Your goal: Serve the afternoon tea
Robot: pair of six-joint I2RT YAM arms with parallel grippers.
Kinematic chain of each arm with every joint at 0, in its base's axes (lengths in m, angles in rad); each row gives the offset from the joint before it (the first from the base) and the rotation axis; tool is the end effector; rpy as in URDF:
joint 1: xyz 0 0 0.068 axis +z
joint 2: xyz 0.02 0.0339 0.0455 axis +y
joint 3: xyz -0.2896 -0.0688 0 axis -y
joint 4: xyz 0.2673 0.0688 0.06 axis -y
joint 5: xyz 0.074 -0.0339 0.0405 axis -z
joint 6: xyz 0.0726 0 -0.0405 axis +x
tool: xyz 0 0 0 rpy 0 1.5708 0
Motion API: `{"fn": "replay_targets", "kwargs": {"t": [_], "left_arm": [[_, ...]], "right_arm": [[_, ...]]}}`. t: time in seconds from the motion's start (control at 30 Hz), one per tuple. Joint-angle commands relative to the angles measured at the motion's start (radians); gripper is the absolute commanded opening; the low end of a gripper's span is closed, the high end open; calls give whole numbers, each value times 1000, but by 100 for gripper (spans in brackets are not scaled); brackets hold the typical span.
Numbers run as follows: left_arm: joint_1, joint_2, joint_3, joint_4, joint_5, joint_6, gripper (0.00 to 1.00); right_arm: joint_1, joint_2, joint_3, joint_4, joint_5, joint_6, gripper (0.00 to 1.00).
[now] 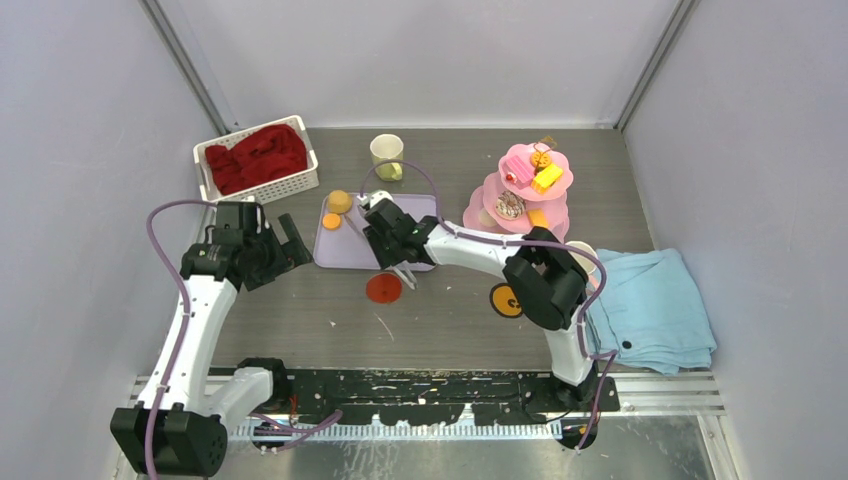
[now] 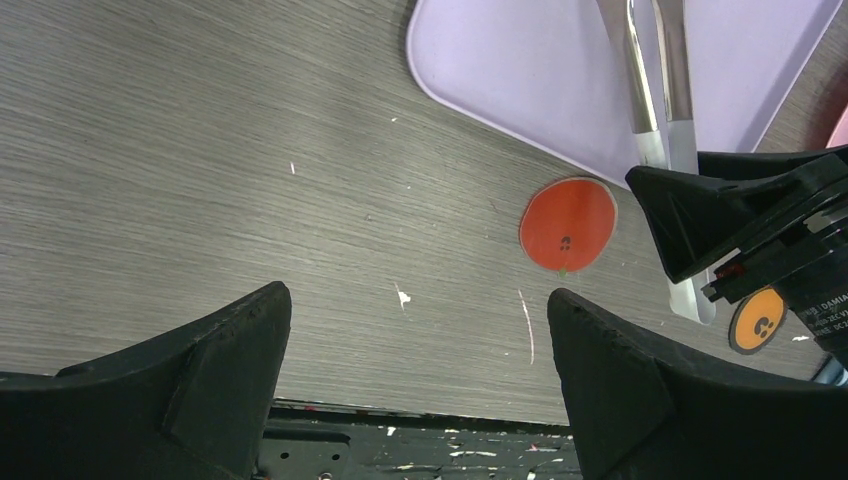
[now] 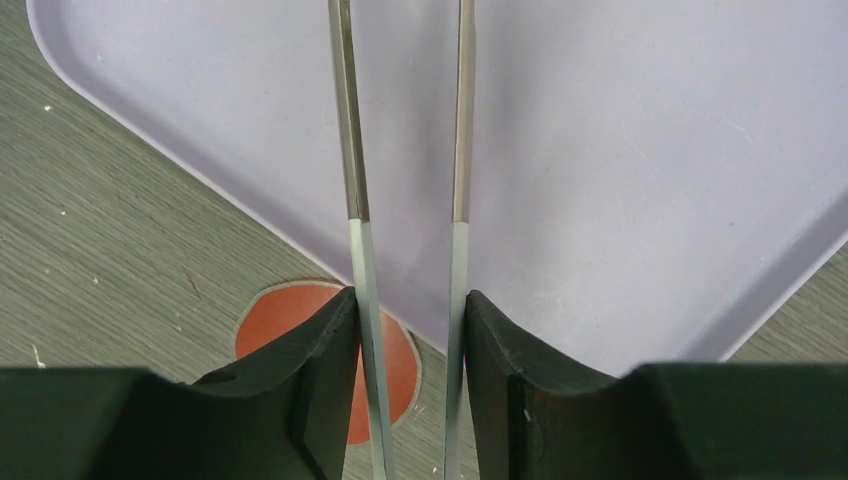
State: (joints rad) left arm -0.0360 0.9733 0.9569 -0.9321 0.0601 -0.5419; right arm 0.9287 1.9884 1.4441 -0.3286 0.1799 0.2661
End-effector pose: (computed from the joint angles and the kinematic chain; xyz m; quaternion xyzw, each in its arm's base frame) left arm 0.2104 -0.0119 0.2895 -0.2292 0.9236 -0.1146 0.2852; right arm 0.3042 0.3852 0.1797 -0.2754 0.8950 0.1217 0.3290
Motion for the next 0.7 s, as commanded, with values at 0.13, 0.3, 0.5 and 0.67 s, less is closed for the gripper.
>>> {"fn": "replay_targets", "kwargs": {"t": [0.13,0.3,0.5,0.67], "left_arm": [[7,9,17,53,-8,10,99],[7,19,18,59,-2,6,99],[7,24,19,59,-6,8,99],[7,23,26,53,-7,12,99]], "right_arm": [[-18,28,93,57,-14,3,47],[-33,57,127,74,-28,5,48],[-46,100,183,79,-50,3,48],[-47,122,211,67,-73,-8,47]]}}
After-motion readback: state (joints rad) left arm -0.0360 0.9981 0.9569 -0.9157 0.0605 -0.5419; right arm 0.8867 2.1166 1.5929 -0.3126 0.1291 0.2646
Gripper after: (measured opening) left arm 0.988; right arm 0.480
